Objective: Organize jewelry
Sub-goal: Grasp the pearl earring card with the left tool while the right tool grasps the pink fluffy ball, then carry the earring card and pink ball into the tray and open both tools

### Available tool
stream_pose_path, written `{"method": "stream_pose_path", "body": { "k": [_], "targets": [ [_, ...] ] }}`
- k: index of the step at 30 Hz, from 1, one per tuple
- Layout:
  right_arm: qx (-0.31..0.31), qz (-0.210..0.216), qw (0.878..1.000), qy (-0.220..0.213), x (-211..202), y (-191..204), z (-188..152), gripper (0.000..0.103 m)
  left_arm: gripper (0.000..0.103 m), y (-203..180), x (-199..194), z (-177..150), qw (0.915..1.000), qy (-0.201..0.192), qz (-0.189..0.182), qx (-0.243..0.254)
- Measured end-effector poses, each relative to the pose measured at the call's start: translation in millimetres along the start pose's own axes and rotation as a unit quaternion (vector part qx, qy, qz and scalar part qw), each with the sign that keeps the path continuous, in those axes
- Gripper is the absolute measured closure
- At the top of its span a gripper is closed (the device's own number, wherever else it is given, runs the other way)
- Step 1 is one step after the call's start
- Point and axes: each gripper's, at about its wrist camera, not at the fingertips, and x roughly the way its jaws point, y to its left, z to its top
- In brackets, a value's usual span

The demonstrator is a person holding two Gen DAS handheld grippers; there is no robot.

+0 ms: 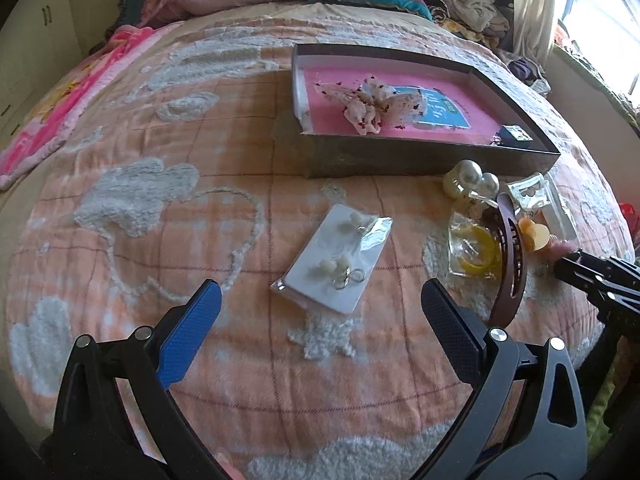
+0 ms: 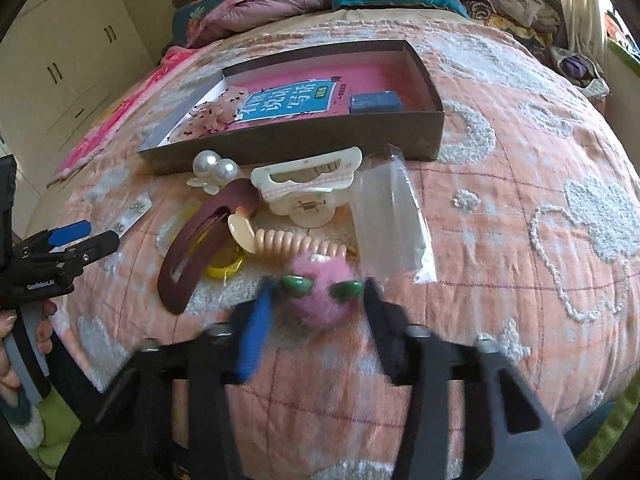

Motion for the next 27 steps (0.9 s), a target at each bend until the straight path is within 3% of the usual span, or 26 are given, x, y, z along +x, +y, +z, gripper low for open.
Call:
{"method": "stream_pose_path", "body": {
  "k": [4, 6, 8, 11, 16, 27],
  "targets": [
    [0.003, 0.018, 1.000, -0.008, -8, -2, -1, 0.073, 0.015, -6, 12, 5, 0.9999, 0.009, -0.002, 0.013],
    [0.004, 0.027, 1.000, -0.009, -14, -2, -2, 0.073, 0.032, -8, 18, 7, 0.9998, 0.016, -0.003, 0.015],
    [0.001, 0.039, 0.999, -0.012, -22, 0, -5, 0.073, 0.056, -8, 26, 8, 0.9995, 0.025, -0.004, 0.018],
    [-0.003, 0.054, 0.998, -0.016, -34, 2, -8, 0.073, 0.067, -11, 24, 7, 0.9995, 0.022, -0.007, 0.023],
    [0.000, 0.070, 0.997, -0.029, -55, 0, -8, 0.073, 0.067, -7, 1, 5, 0.9996, -0.001, -0.028, 0.008],
    [-0.012, 0.064, 0.995, -0.079, -94, -5, 12, 0.073, 0.067, 1, -54, 14, 0.9972, -0.054, -0.048, -0.021]
  ]
}}
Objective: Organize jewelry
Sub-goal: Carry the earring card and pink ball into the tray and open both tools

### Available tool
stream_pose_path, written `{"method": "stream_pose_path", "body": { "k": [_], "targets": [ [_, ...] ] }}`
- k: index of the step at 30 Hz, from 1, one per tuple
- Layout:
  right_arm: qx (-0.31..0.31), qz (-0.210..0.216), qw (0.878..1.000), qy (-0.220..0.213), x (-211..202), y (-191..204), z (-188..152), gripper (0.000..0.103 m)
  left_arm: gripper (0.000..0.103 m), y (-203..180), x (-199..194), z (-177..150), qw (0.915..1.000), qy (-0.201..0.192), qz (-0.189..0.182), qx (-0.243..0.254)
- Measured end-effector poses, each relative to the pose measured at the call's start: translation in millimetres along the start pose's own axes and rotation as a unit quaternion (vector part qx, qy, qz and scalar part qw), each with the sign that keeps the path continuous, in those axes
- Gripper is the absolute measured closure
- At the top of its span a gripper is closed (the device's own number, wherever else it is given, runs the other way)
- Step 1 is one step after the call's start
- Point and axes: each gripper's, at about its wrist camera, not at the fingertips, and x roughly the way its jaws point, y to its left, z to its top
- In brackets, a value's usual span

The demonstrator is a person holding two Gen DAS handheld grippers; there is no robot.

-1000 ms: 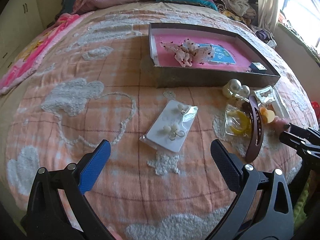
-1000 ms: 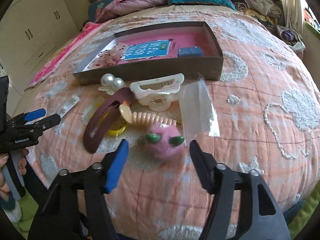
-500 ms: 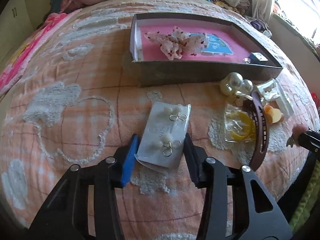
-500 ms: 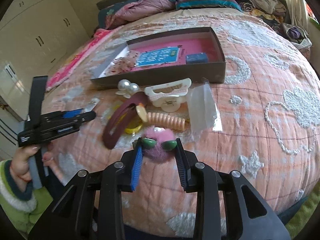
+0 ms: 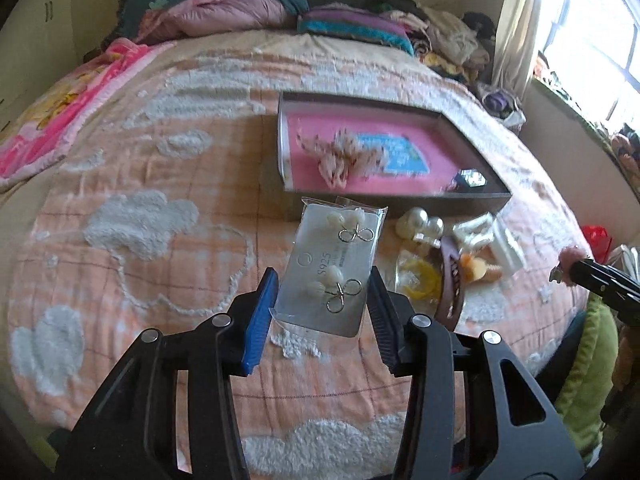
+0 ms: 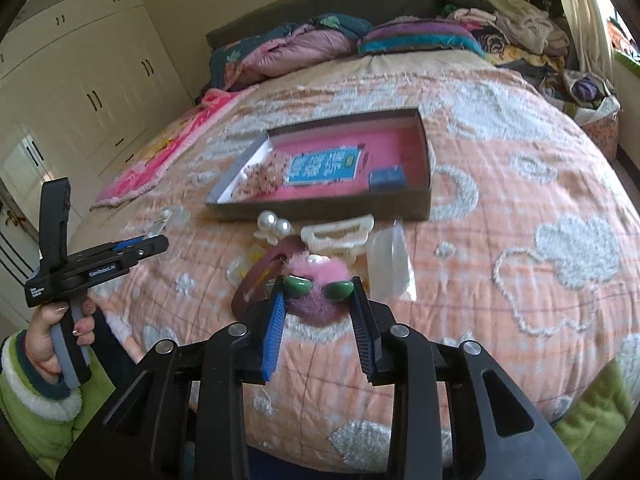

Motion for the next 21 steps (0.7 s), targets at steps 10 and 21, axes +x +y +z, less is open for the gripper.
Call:
{"method": "stream_pose_path", "body": {
  "k": [10, 21],
  "targets": [
    [-0.015, -0.007, 0.999, -0.043, -19, -2, 36, 0.073, 0.067, -13, -16, 38, 0.9992, -0.038, -0.009, 0.002],
    [-0.029, -0.012, 0.995, -0.090, -35, -3, 80, 0.073, 0.067, -36, -19, 81, 0.9970, -0.071, -0.024, 0.018]
  ]
}}
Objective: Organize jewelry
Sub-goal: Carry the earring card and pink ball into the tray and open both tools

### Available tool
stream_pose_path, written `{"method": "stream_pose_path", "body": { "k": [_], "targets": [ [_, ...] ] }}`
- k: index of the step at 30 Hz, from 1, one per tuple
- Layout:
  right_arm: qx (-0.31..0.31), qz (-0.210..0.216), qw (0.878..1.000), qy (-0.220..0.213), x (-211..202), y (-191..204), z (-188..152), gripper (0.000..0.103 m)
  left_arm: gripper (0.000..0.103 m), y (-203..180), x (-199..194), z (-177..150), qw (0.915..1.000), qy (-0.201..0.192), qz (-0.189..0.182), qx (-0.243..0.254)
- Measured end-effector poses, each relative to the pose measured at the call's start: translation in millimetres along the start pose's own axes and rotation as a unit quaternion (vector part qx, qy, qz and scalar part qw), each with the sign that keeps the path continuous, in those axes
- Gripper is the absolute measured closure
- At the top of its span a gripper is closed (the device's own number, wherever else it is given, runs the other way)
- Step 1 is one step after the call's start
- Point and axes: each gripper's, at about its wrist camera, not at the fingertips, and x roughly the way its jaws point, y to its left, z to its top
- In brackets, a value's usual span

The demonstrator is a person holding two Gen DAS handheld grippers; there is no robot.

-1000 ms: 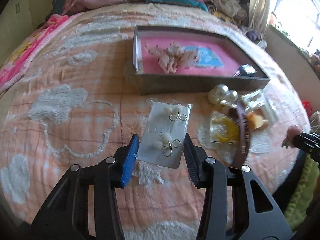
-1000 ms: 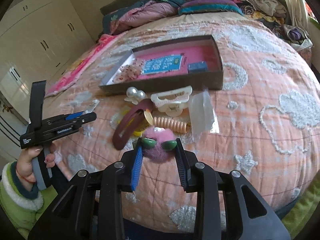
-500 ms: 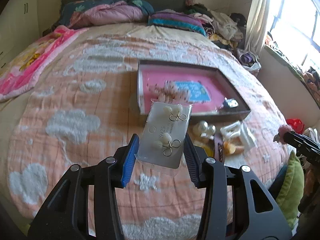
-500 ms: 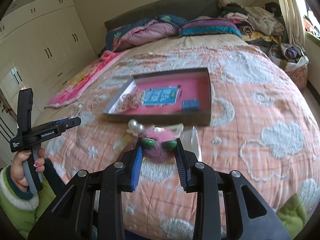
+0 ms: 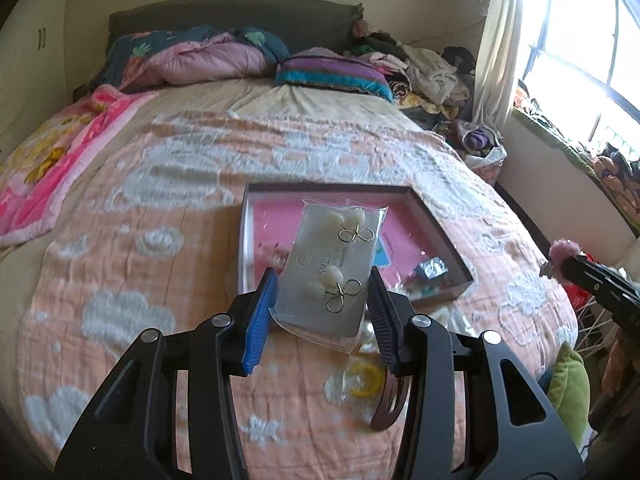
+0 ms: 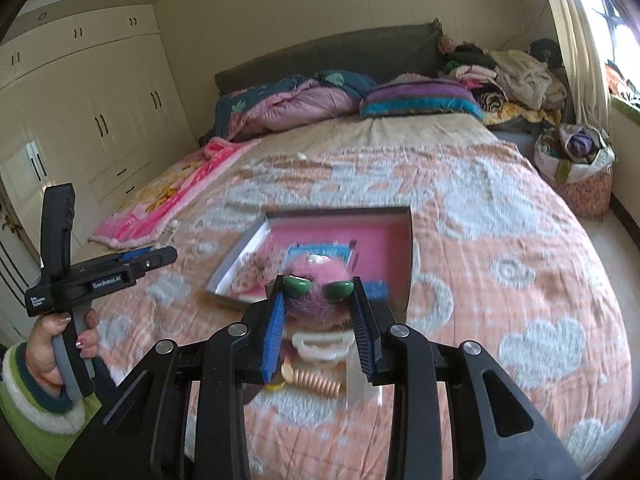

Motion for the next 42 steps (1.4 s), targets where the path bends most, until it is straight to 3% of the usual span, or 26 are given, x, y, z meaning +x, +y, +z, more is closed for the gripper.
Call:
{"method": "stream_pose_path", "body": {
  "k": [12, 24, 35, 42],
  "targets": [
    [-0.005, -0.011, 1.000, -0.029, 12, -7, 51, 0.073, 0.067, -25, 20, 38, 0.9996, -0.010, -0.022, 0.017],
    [0.003, -0.032, 0.999, -0.027, 42, -24, 81, 0.073, 0.067, -39, 53, 50, 0.9990, 0.008, -0.032, 0.031],
    [0.003, -0.039, 0.999, -0.002, 83, -32, 91, 0.073, 0.067, -42, 101, 35, 0.9979, 0.050, -0.024, 0.034],
    [0.002, -0.049, 0.998, 0.048, 128, -40, 76, 0.073, 0.066, -36, 133, 12, 0.9950, 0.093, -0.022, 0.028]
  ]
}}
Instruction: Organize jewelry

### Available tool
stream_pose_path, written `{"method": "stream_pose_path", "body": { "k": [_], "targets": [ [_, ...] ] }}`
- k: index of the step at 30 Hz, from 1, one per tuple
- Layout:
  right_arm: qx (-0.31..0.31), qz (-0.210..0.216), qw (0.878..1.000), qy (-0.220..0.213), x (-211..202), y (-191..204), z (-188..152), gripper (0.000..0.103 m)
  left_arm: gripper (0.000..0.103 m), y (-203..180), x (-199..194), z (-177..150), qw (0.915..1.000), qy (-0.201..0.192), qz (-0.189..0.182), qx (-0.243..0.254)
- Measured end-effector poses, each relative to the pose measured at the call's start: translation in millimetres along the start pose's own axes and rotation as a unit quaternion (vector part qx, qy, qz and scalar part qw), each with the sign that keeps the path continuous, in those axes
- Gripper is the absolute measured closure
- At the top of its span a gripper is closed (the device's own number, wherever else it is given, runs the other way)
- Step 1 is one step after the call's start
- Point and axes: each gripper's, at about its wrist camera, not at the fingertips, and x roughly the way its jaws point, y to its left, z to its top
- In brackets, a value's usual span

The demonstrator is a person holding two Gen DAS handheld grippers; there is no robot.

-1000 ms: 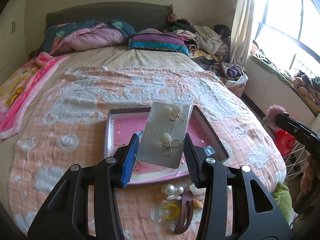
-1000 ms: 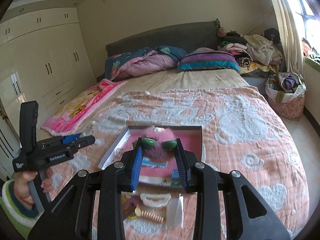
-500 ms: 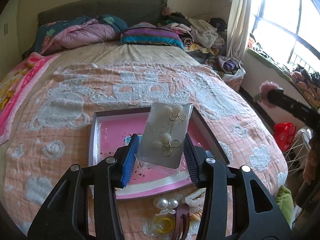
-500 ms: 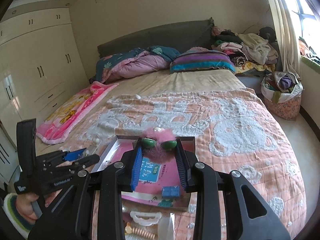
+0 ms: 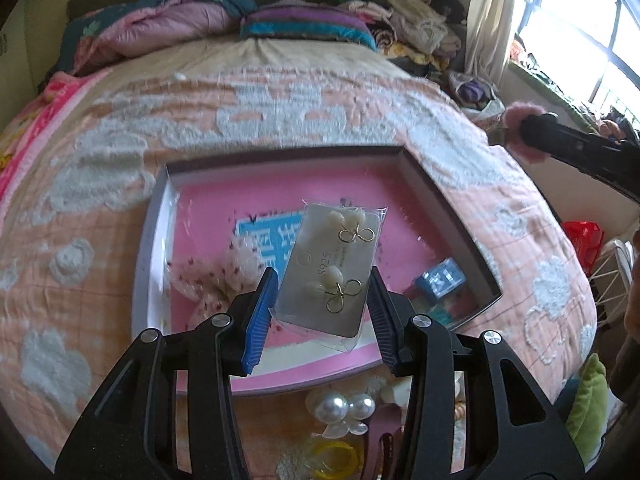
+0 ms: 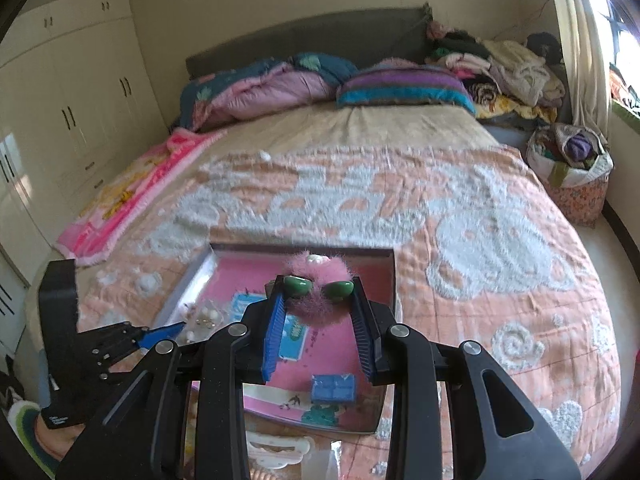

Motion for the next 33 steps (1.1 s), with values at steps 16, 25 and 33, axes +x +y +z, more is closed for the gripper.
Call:
{"method": "stream_pose_path", "body": {
  "k": [16, 25, 33],
  "targets": [
    [0.008, -0.013, 0.997, 0.082, 74, -5, -36, 0.071, 0.060, 5, 27, -20, 0.9993, 0.036, -0.006, -0.008],
    [0.018, -0.017, 0.997, 0.068, 65, -9, -39, 0.047, 0.053, 8, 22, -20, 0.9994, 0.032, -0.003, -0.011],
    [0.024, -0.026, 0.999, 0.016, 13, -12, -31, 0.018, 0.040, 5, -1, -17, 0.9999, 0.013, 0.000, -0.010]
  ]
}}
